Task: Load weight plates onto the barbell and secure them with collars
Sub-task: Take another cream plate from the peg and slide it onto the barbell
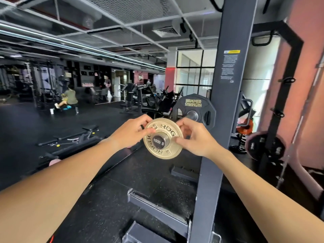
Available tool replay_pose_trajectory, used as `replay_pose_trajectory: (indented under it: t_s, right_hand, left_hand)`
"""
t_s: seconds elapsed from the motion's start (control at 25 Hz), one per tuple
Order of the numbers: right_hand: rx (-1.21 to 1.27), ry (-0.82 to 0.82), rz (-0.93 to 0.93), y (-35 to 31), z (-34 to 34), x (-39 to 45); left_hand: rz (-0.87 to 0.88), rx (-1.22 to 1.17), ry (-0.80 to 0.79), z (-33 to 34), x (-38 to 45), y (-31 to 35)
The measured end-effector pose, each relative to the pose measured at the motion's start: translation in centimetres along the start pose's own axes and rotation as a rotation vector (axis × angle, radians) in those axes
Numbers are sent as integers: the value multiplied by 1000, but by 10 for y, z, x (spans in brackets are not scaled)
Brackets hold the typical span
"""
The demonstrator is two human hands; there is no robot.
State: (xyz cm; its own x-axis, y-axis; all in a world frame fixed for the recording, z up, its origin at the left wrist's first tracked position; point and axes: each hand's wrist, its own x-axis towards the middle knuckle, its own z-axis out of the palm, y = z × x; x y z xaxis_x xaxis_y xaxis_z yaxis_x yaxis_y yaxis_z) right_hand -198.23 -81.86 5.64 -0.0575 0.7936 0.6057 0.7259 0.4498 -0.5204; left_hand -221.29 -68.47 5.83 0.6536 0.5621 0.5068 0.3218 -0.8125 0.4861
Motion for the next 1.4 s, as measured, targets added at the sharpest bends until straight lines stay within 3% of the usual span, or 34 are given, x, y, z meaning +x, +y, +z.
replay_pose_trajectory:
  t_s: [0.2, 0.44, 1.08, 1.4]
  right_hand:
    - [-143, 155, -23, 9, 6, -8]
    - [-213, 217, 27, 38, 0, 6]
    - [-255, 296, 156, 207, -46, 93]
    - [-412, 340, 170, 245, -63, 117]
  left_hand:
    - [8, 13, 58, 14, 19, -6]
    - [-8, 83, -11, 21, 62, -8]
    - [26, 168, -79, 104, 250, -61]
    - [15, 321, -9, 126, 294, -70]
